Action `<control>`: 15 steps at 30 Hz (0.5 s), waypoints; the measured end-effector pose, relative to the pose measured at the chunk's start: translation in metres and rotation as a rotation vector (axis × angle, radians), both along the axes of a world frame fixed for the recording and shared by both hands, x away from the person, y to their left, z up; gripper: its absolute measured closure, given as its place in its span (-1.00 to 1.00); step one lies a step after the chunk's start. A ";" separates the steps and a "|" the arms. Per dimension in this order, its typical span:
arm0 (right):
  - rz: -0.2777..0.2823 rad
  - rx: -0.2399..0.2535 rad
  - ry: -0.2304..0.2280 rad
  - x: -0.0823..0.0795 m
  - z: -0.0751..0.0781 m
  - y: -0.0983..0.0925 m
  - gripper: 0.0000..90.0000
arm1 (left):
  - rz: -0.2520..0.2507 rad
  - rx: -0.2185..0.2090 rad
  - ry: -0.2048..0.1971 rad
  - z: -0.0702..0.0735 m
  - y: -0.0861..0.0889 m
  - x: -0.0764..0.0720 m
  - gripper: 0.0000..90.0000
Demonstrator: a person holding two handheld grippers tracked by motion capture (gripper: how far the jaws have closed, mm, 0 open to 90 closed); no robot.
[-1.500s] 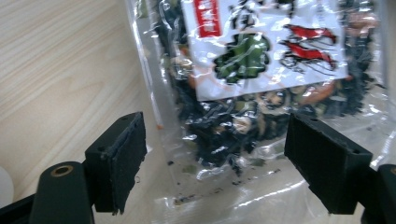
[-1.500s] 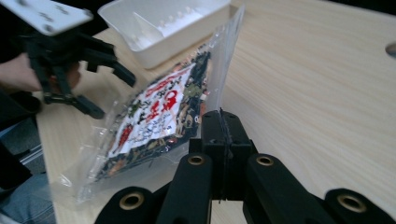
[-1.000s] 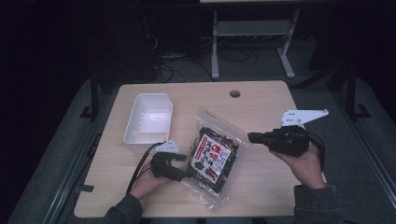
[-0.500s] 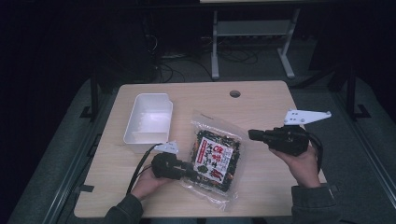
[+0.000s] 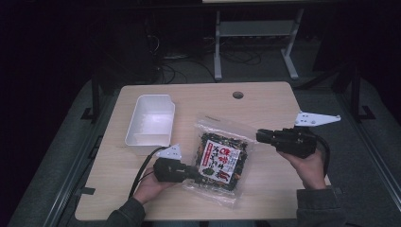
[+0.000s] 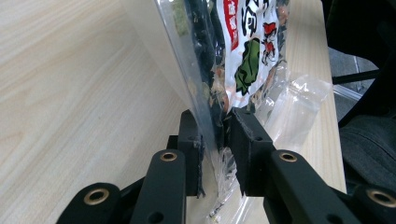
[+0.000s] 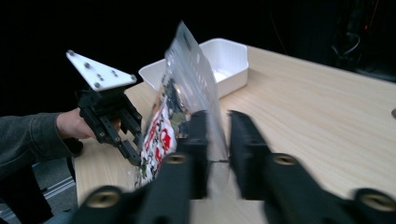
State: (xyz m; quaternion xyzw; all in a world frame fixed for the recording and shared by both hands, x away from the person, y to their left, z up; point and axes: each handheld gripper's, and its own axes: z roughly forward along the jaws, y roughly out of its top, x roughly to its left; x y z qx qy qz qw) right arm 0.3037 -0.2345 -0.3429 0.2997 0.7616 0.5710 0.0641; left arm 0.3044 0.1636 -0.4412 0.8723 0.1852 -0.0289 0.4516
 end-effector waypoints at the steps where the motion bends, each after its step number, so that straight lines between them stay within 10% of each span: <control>1: 0.008 -0.008 0.011 0.001 -0.002 0.001 0.48 | 0.002 -0.002 -0.005 0.000 -0.001 -0.001 0.65; 7: 0.068 -0.015 0.080 0.011 -0.024 0.015 0.03 | 0.003 0.000 -0.011 0.001 -0.001 -0.002 0.65; 15: 0.134 -0.054 0.125 0.013 -0.037 0.035 0.01 | 0.001 0.004 -0.022 0.001 -0.001 -0.003 0.65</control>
